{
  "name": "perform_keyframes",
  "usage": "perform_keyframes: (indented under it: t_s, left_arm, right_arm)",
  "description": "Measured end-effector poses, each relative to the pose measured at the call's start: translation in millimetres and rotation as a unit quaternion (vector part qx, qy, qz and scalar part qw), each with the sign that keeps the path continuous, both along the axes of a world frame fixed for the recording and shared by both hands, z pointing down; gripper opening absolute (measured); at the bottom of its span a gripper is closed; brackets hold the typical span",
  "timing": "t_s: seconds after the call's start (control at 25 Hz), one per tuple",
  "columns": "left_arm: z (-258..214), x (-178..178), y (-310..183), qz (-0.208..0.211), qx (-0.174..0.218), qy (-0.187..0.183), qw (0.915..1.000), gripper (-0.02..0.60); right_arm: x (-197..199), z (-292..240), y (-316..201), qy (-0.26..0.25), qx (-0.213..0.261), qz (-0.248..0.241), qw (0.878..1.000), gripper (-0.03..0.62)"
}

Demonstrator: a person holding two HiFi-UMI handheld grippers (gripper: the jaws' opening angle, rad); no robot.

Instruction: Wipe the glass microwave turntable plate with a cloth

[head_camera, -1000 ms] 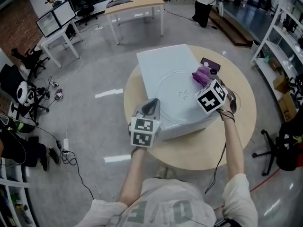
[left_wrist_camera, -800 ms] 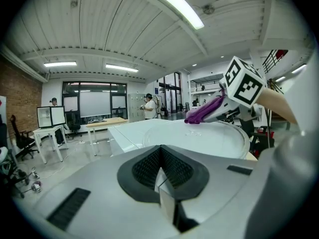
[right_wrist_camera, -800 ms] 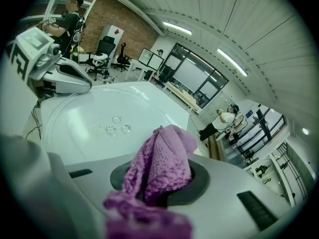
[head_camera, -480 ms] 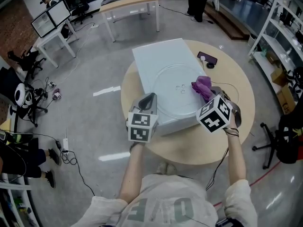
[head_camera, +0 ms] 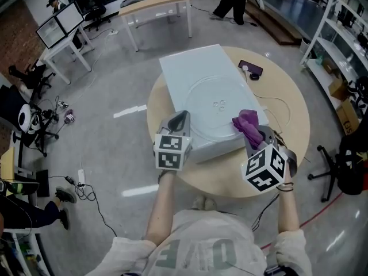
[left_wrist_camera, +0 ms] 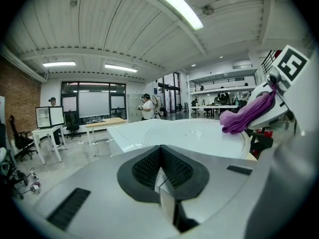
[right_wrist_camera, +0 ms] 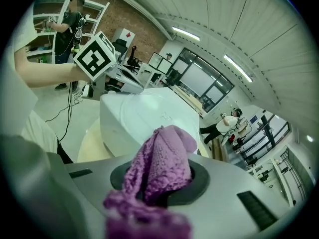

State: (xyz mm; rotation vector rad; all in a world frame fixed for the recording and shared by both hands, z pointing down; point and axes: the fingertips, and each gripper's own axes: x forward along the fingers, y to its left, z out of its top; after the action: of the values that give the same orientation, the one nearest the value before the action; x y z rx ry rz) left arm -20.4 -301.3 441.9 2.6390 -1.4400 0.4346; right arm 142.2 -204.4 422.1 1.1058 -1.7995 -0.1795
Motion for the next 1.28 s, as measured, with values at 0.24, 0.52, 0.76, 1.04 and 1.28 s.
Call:
perform_keyframes:
  t_s: [0.24, 0.52, 0.76, 1.04, 1.28]
  left_arm:
    - [0.8, -1.9, -0.6, 0.0, 0.0, 0.0, 1.0, 0.002]
    - [-1.4, 3.2, -2.9, 0.009, 0.002, 0.0, 1.0, 0.003]
    - [3.1, -0.4, -0.1, 0.007, 0.003, -0.001, 1.0, 0.002]
    - [-3.3, 1.8, 1.2, 0.009, 0.004, -0.002, 1.0, 0.002]
    - [-3.0, -0.6, 1.3, 0.004, 0.003, -0.004, 1.0, 0.002]
  right_arm:
    - [0.2, -1.5, 11.1, -0.008, -0.001, 0.005, 1.0, 0.048]
    - [18.7, -66.1, -42.8, -0.032, 0.08, 0.032, 0.996, 0.049]
    - [24.6, -57.9, -139.9, -0.014, 0.083, 0.048, 0.995, 0.049]
    - [36.7, -13.2, -165.3, -0.017, 0.022, 0.067, 0.997, 0.049]
    - [37.0, -10.5, -149.8, -0.035, 0.024, 0.072, 0.997, 0.049]
